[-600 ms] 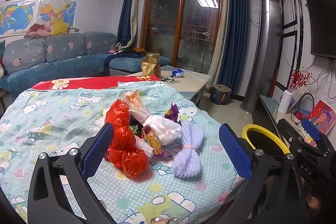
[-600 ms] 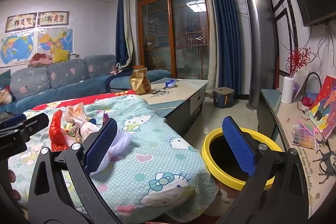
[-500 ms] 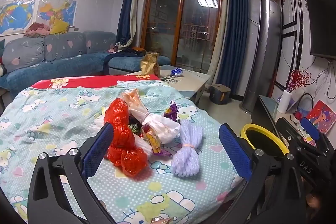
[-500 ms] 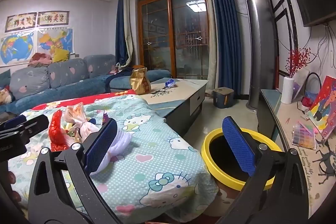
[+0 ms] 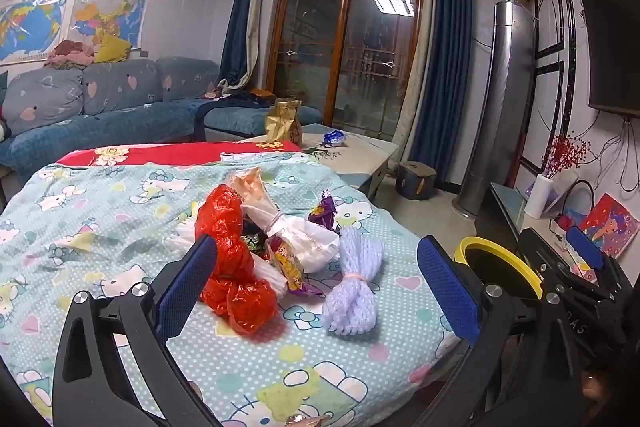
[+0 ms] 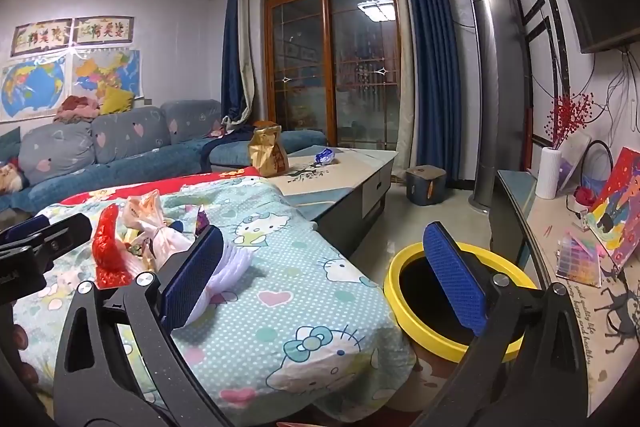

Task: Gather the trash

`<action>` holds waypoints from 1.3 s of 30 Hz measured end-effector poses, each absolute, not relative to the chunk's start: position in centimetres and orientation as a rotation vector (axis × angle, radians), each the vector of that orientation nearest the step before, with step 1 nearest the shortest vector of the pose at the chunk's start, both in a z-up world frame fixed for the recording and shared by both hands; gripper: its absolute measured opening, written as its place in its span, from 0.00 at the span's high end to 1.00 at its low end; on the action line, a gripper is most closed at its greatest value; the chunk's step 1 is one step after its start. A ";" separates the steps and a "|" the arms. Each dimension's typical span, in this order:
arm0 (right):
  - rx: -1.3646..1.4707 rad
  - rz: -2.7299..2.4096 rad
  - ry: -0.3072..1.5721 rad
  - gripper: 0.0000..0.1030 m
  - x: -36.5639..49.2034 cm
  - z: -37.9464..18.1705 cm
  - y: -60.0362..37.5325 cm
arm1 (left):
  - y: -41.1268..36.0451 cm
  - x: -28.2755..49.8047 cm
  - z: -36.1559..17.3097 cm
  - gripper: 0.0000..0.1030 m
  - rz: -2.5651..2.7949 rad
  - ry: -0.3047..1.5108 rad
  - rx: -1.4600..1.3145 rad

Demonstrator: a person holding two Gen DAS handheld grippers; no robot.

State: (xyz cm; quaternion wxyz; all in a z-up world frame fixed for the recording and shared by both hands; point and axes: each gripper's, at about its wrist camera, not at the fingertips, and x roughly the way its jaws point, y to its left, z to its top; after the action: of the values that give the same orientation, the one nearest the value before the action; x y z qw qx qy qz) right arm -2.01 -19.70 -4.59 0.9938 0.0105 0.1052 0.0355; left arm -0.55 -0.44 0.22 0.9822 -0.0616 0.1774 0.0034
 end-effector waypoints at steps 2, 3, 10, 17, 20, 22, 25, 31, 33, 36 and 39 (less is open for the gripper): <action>0.020 0.074 0.212 0.10 -1.8 -4.6 -19.9 | -0.2 -0.7 0.3 0.06 0.004 0.353 -0.125; 0.020 0.073 0.213 0.10 -1.7 -4.6 -19.8 | -0.2 -0.7 0.3 0.06 0.005 0.350 -0.126; 0.014 0.077 0.209 0.10 -1.9 -4.5 -19.6 | -0.2 -0.9 0.5 0.06 0.004 0.348 -0.128; 0.013 0.077 0.207 0.10 -1.9 -4.5 -19.6 | -0.1 -0.9 0.5 0.06 0.005 0.348 -0.129; 0.014 0.077 0.207 0.10 -1.9 -4.5 -19.6 | -0.2 -0.9 0.6 0.06 0.006 0.348 -0.130; 0.013 0.077 0.209 0.10 -1.9 -4.4 -19.5 | -0.2 -1.0 0.6 0.06 0.006 0.349 -0.130; 0.014 0.077 0.208 0.10 -1.9 -4.5 -19.5 | -0.1 -1.0 0.7 0.06 0.010 0.348 -0.131; 0.015 0.075 0.208 0.10 -1.9 -4.5 -19.5 | 0.1 -0.9 0.7 0.06 0.012 0.348 -0.134; 0.014 0.075 0.208 0.10 -1.9 -4.6 -19.5 | 0.1 -0.9 0.8 0.06 0.012 0.349 -0.133; 0.015 0.076 0.211 0.10 -1.9 -4.6 -19.4 | 0.2 -0.9 0.7 0.06 0.013 0.351 -0.136; 0.014 0.075 0.210 0.10 -2.0 -4.6 -19.3 | 0.2 -0.8 0.7 0.06 0.014 0.351 -0.135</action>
State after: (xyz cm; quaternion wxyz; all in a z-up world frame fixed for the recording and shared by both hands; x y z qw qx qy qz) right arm -1.99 -19.32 -4.62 0.9937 0.0069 0.1050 0.0376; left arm -0.79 0.20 0.65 0.9824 -0.0672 0.1743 0.0071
